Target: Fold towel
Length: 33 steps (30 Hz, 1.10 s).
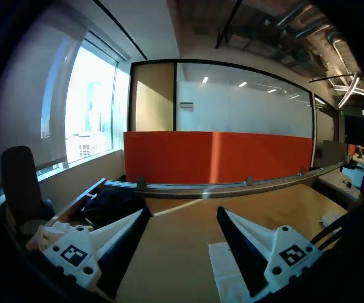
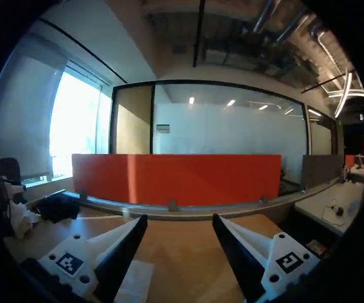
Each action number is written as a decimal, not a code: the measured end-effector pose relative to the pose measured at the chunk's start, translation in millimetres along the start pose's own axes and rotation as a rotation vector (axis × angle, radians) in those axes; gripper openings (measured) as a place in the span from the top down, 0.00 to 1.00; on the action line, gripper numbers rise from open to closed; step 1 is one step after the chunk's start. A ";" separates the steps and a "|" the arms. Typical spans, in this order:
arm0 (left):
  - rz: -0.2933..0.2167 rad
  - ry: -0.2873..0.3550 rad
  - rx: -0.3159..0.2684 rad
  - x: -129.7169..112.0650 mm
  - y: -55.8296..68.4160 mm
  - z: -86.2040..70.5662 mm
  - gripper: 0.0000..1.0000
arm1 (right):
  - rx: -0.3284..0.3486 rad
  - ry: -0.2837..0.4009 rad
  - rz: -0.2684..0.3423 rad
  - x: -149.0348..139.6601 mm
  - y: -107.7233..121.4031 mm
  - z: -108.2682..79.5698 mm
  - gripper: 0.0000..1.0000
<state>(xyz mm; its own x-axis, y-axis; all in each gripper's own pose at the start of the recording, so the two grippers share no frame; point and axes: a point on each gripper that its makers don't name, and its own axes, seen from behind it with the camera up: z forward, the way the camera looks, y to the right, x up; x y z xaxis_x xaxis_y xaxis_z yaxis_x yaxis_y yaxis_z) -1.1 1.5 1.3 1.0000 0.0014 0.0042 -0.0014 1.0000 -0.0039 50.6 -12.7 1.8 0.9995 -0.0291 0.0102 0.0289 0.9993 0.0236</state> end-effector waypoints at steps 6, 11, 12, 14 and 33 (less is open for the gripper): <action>0.025 -0.062 -0.054 -13.8 14.2 7.7 0.01 | 0.100 -0.078 -0.022 -10.7 -20.7 0.5 0.01; 0.064 -0.127 -0.144 -26.3 33.5 7.6 0.01 | 0.225 -0.174 -0.066 -31.0 -43.4 -2.1 0.00; 0.071 -0.142 -0.169 -29.5 38.8 6.3 0.01 | 0.249 -0.193 -0.075 -34.5 -47.5 -3.3 0.00; 0.085 -0.175 -0.227 -36.7 50.7 2.9 0.01 | 0.300 -0.231 -0.093 -41.7 -56.0 -6.2 0.00; 0.169 -0.382 -0.424 -123.2 98.0 -32.1 0.01 | 0.527 -0.443 -0.209 -116.4 -92.0 -38.8 0.00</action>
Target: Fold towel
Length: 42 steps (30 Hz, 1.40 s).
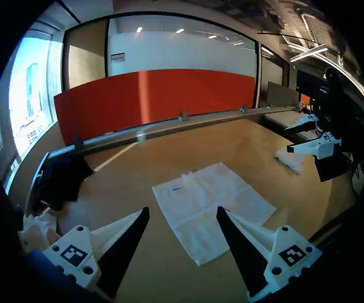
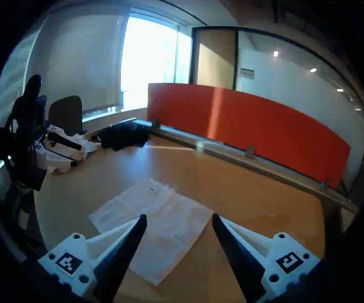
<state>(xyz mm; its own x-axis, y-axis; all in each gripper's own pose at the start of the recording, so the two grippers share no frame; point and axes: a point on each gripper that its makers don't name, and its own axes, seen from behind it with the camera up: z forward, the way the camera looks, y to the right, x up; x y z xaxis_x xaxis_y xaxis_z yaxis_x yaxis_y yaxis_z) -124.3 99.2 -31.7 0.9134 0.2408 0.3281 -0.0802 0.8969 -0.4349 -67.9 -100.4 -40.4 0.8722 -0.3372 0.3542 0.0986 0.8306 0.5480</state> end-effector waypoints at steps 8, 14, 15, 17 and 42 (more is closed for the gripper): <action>0.007 -0.094 -0.037 -53.4 17.5 17.7 0.01 | 0.043 -0.079 -0.009 -48.4 -16.4 15.6 0.00; 0.028 -0.154 -0.066 -88.0 26.3 31.3 0.01 | 0.057 -0.133 -0.018 -81.1 -24.7 26.5 0.00; 0.032 -0.163 -0.069 -92.8 27.4 33.8 0.01 | 0.061 -0.143 -0.019 -86.3 -26.3 28.0 0.00; 0.039 -0.181 -0.077 -102.9 29.6 39.2 0.01 | 0.068 -0.164 -0.023 -97.3 -29.5 31.0 0.00; 0.068 -0.371 -0.147 -181.6 44.7 76.1 0.01 | 0.125 -0.345 -0.043 -187.8 -46.1 46.2 0.00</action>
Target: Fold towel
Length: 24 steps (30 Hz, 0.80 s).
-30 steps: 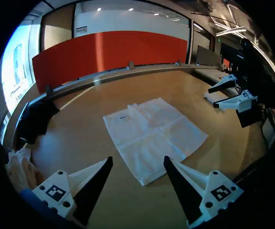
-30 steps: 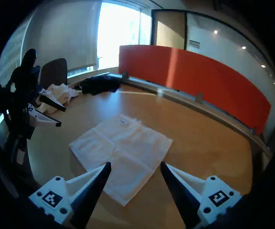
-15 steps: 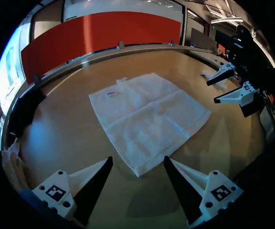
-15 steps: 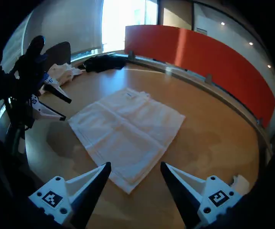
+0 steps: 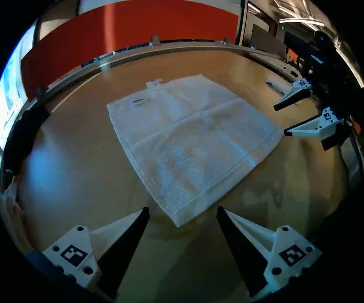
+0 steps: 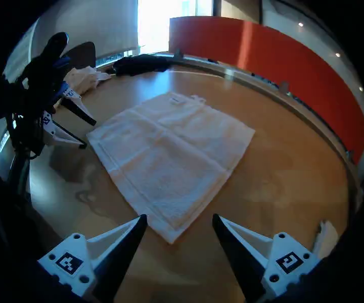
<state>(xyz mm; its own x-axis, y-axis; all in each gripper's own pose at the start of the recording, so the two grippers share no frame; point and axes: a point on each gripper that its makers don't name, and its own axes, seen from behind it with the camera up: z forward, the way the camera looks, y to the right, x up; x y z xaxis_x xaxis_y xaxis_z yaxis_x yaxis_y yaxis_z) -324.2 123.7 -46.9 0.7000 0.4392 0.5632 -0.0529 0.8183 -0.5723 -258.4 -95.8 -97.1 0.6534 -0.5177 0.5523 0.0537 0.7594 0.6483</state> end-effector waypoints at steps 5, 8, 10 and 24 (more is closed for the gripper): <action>0.003 -0.006 -0.006 -1.0 0.3 1.8 0.01 | 0.019 -0.021 0.004 -7.9 -3.4 4.5 0.02; 0.009 -0.010 -0.006 -1.8 0.5 2.0 0.01 | 0.027 -0.026 0.003 -10.4 -4.7 6.7 0.03; 0.017 -0.010 -0.003 -2.2 0.8 2.1 0.01 | 0.030 -0.028 0.002 -11.6 -4.7 7.9 0.05; 0.024 -0.009 0.021 -2.5 0.1 3.3 0.03 | 0.041 -0.031 -0.008 -15.8 -7.5 11.5 0.32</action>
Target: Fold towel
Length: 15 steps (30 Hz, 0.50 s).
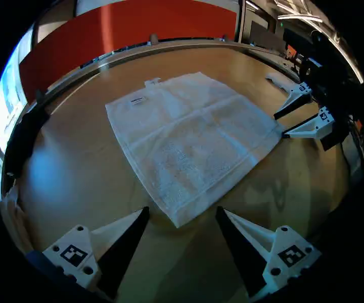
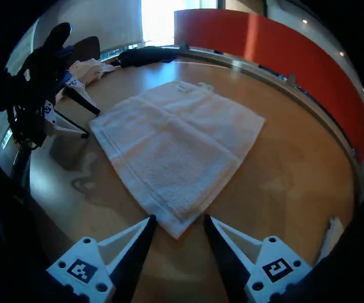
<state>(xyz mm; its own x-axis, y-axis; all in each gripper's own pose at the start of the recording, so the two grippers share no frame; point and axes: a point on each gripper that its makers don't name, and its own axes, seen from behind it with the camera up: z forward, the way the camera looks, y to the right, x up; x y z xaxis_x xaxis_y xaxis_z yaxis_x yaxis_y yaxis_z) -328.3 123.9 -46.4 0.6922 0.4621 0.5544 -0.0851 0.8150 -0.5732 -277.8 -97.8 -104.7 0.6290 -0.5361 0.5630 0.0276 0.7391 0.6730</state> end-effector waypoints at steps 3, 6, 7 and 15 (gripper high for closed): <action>0.006 -0.002 0.014 -0.4 -0.9 0.6 0.07 | 0.002 0.001 -0.001 -0.3 -1.9 -0.1 0.38; -0.002 -0.005 0.020 -0.1 -0.2 0.9 0.12 | 0.004 0.002 0.001 -0.6 -3.5 -0.2 0.46; -0.004 -0.005 0.021 0.2 0.1 1.0 0.14 | 0.004 0.002 0.003 -0.7 -3.7 -0.3 0.48; -0.011 -0.013 0.027 -0.2 2.4 1.4 0.29 | -0.004 -0.004 0.016 -0.7 -2.2 -0.2 0.63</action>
<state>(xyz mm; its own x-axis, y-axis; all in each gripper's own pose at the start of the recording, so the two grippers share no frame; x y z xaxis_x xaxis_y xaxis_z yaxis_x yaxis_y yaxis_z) -329.6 126.3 -47.0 0.6840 0.4572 0.5684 -0.0969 0.8293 -0.5503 -278.2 -98.9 -106.7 0.6260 -0.5257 0.5760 0.0201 0.7492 0.6620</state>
